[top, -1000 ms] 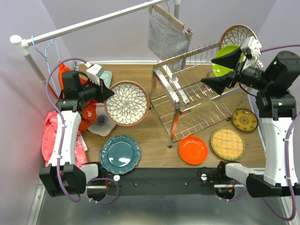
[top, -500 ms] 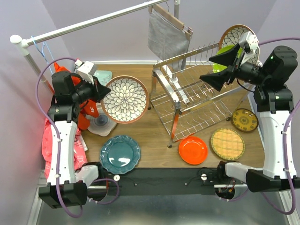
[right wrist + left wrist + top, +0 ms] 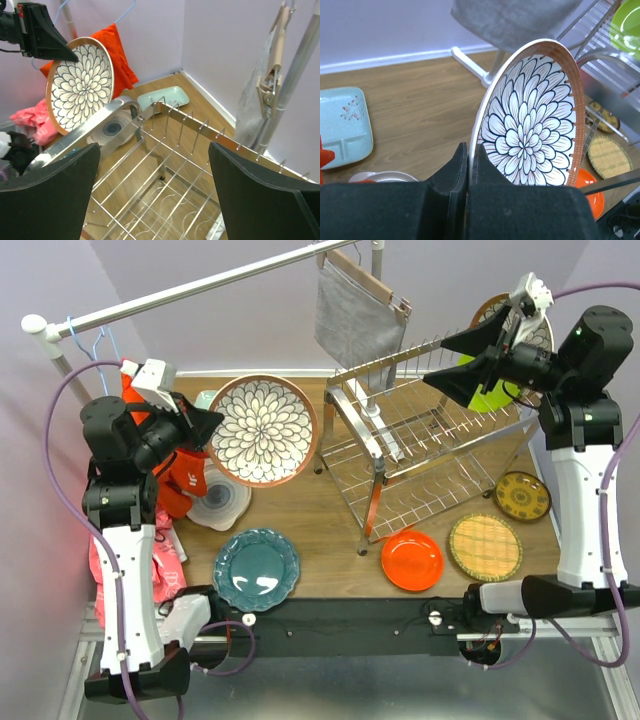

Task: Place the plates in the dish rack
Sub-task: Pass the plate from the left arm to the right

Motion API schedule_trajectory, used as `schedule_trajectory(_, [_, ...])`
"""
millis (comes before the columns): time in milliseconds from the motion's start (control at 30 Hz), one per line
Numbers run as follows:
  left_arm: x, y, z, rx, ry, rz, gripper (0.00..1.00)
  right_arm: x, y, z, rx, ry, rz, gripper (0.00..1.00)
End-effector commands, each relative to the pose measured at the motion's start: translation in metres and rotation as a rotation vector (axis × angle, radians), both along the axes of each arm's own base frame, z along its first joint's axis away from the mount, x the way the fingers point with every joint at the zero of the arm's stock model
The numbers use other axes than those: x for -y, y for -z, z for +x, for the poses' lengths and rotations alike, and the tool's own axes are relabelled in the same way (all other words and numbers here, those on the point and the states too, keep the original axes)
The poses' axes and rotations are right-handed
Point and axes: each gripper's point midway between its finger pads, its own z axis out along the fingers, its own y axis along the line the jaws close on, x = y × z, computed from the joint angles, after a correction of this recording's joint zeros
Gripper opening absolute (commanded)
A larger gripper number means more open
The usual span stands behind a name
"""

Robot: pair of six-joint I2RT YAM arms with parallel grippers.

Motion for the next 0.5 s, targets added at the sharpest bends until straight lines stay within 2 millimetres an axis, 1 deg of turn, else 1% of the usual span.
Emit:
schedule_trajectory(0, [0.000, -0.080, -0.019, 0.205, -0.046, -0.081, 0.00, -0.015, -0.017, 0.000, -0.027, -0.052, 0.034, 0.97])
schedule_trajectory(33, [0.000, -0.085, -0.019, 0.209, -0.048, -0.094, 0.00, -0.018, -0.015, 0.005, -0.051, -0.057, 0.041, 0.97])
schedule_trajectory(67, [0.000, -0.089, -0.021, 0.216, -0.054, -0.099, 0.00, -0.024, -0.020, 0.002, -0.044, -0.073, 0.045, 0.96])
schedule_trajectory(100, [0.000, -0.096, -0.023, 0.232, -0.057, -0.104, 0.00, -0.027, -0.020, 0.003, -0.048, -0.081, 0.047, 0.96])
schedule_trajectory(233, [0.003, -0.114, -0.029, 0.270, -0.048, -0.132, 0.00, -0.044, -0.021, 0.003, -0.070, -0.115, 0.055, 0.96])
schedule_trajectory(267, [0.005, -0.118, -0.032, 0.272, -0.036, -0.153, 0.00, -0.052, -0.019, 0.003, -0.080, -0.135, 0.055, 0.96])
schedule_trajectory(300, [0.006, -0.120, -0.033, 0.273, -0.030, -0.166, 0.00, -0.055, -0.021, 0.000, -0.078, -0.143, 0.058, 0.96])
schedule_trajectory(333, [0.009, -0.128, -0.036, 0.302, -0.012, -0.182, 0.00, -0.059, -0.021, 0.000, -0.093, -0.151, 0.063, 0.96])
schedule_trajectory(400, [0.015, -0.131, -0.040, 0.296, 0.017, -0.236, 0.00, -0.069, -0.020, -0.002, -0.121, -0.179, 0.069, 0.96])
schedule_trajectory(433, [0.017, -0.138, -0.043, 0.327, 0.032, -0.247, 0.00, -0.074, -0.024, -0.005, -0.134, -0.197, 0.078, 0.96])
schedule_trajectory(467, [0.018, -0.140, -0.045, 0.333, 0.039, -0.258, 0.00, -0.079, -0.025, -0.009, -0.145, -0.215, 0.082, 0.96])
